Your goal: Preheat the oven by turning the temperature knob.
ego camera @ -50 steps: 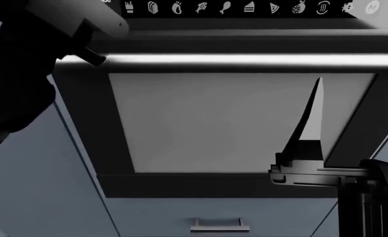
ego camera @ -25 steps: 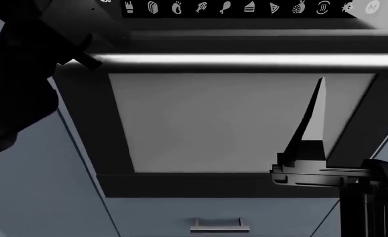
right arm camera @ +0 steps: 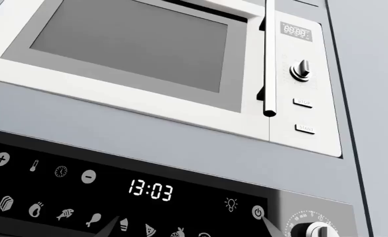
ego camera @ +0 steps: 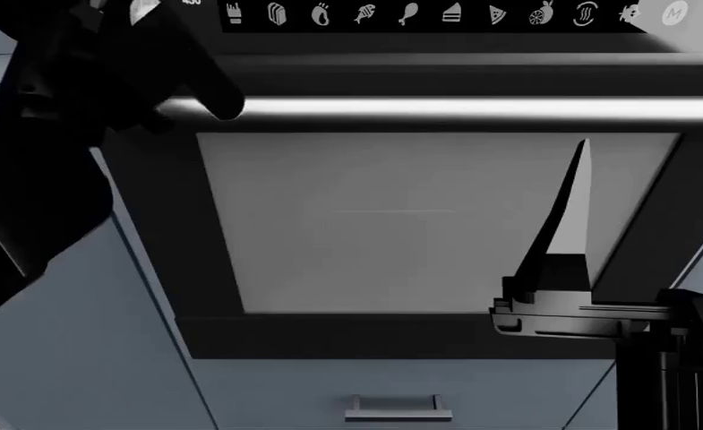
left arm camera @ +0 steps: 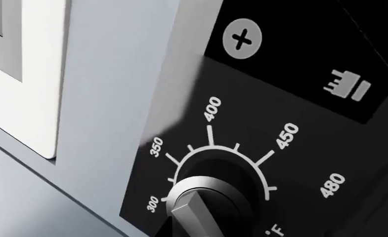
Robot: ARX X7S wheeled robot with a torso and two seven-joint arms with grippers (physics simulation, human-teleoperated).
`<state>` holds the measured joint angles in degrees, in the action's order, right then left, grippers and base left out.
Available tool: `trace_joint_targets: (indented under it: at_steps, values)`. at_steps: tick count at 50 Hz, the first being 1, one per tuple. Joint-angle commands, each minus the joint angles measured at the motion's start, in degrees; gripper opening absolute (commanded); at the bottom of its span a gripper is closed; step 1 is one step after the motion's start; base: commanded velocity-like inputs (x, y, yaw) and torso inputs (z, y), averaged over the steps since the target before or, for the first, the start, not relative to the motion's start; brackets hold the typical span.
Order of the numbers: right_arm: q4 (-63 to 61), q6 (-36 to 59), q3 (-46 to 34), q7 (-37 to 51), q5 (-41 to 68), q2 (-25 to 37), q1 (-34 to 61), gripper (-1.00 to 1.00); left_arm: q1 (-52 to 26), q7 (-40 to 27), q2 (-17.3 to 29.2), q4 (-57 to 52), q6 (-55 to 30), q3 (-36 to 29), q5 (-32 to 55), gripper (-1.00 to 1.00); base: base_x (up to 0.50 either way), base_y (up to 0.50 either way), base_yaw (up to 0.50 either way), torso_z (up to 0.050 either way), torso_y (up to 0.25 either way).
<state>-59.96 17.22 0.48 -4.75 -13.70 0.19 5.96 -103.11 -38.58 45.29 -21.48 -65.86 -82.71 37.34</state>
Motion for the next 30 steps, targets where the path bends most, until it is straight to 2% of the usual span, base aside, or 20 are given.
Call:
trace_joint_targets:
  at_steps: [1, 19, 30]
  values:
    - [0.0, -0.1, -0.1, 0.1, -0.1, 0.0, 0.1, 1.00, -1.9, 1.8, -0.9, 0.6, -1.0, -5.0, -5.7, -1.00, 0.00, 0.00, 0.00, 0.000, 0.000]
    - [0.0, -0.1, 0.2, 0.0, 0.2, 0.0, 0.2, 1.00, -4.1, 2.8, -1.4, -0.4, -2.2, -12.5, -11.4, -1.00, 0.01, 0.00, 0.00, 0.001, 0.000]
    - [0.0, -0.5, 0.5, 0.0, 0.3, -0.1, -0.1, 1.00, -4.5, 2.8, -1.4, -0.9, -2.7, -13.8, -12.5, -1.00, 0.00, 0.00, 0.00, 0.001, 0.000]
